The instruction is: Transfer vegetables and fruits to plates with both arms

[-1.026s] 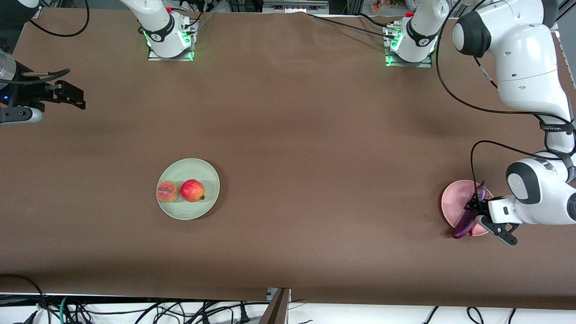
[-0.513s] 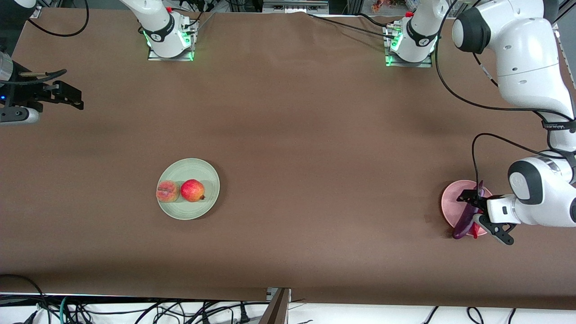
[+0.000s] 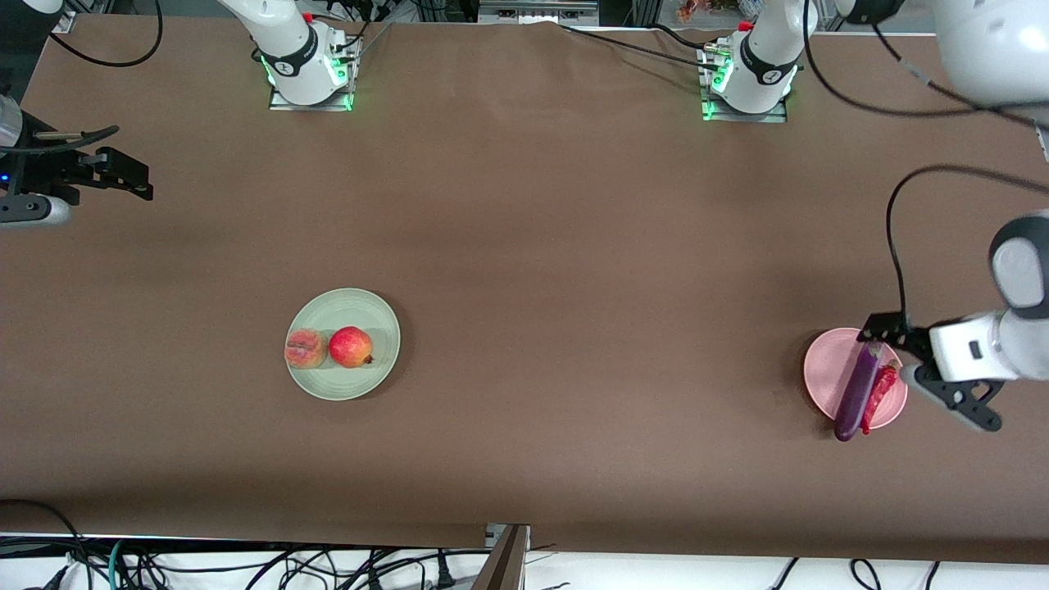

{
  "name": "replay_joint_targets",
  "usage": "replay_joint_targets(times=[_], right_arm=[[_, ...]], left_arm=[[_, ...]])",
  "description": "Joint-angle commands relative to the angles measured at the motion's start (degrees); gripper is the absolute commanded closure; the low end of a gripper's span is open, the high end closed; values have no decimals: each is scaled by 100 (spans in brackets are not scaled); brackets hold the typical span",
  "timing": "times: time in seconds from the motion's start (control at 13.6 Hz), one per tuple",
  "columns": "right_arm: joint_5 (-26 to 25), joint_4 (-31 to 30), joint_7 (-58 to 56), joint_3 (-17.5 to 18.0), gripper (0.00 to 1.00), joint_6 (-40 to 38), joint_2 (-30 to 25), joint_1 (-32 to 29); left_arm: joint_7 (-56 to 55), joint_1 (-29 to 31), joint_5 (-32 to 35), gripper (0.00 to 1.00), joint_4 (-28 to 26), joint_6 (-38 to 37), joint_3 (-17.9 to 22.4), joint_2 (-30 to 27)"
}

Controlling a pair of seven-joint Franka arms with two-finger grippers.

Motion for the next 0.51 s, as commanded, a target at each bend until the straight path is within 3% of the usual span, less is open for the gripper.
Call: replay_joint_targets(times=[0.0,0.22,0.44], right_arm=[[116,107,-39,21,0,-23,39,-79],[116,151,-39,21,0,-23,39,-79],[116,178,-39,12,0,-23,39,-79]], left_arm=[[-1262,-318,515,0,-195,-924,-67,-1114],[-2319,-1037,1313,0,-361,-1559,-85,-1854],[-2603,-1137,1448,0,-729,-1464,-93,-1987]])
